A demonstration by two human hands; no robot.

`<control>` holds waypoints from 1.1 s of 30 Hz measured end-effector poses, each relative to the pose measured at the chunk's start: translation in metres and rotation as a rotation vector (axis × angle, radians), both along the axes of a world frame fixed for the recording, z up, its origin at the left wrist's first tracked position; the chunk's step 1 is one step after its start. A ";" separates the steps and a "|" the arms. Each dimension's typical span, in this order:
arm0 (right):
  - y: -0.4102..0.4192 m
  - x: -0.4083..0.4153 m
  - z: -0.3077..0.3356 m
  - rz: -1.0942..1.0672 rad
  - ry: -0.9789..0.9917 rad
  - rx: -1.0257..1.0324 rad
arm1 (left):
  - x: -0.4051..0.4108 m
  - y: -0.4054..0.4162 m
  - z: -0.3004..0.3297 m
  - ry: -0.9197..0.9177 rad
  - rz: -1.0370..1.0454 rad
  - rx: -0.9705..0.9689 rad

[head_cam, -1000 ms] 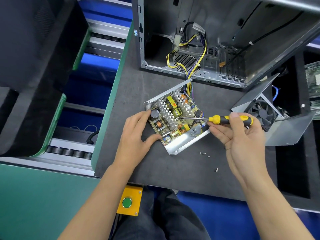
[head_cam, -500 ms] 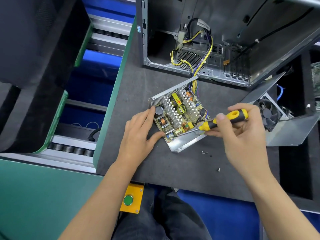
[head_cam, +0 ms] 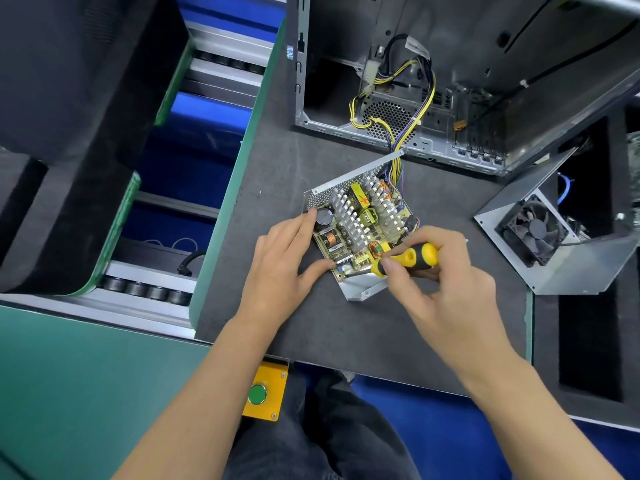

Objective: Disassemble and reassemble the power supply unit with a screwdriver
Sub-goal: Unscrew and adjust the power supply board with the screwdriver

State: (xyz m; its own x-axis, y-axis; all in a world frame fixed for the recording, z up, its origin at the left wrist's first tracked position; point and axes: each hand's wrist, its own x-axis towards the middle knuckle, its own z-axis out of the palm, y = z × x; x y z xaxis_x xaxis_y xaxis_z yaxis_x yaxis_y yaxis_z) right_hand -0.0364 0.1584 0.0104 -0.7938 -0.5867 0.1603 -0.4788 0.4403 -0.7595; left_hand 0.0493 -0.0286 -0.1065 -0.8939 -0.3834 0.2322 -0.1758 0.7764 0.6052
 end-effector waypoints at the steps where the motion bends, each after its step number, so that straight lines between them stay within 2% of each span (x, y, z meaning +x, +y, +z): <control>1: -0.001 0.001 0.000 0.014 0.028 0.007 | 0.000 0.000 0.000 0.002 0.000 0.000; 14: -0.007 0.005 -0.002 0.071 0.175 0.074 | 0.000 -0.001 -0.002 0.031 0.002 -0.002; 27: -0.016 0.007 0.008 0.073 0.194 0.146 | 0.000 -0.001 -0.004 0.037 -0.003 -0.016; 33: -0.029 -0.002 0.032 0.143 0.265 0.339 | 0.000 -0.001 -0.005 0.047 0.002 -0.021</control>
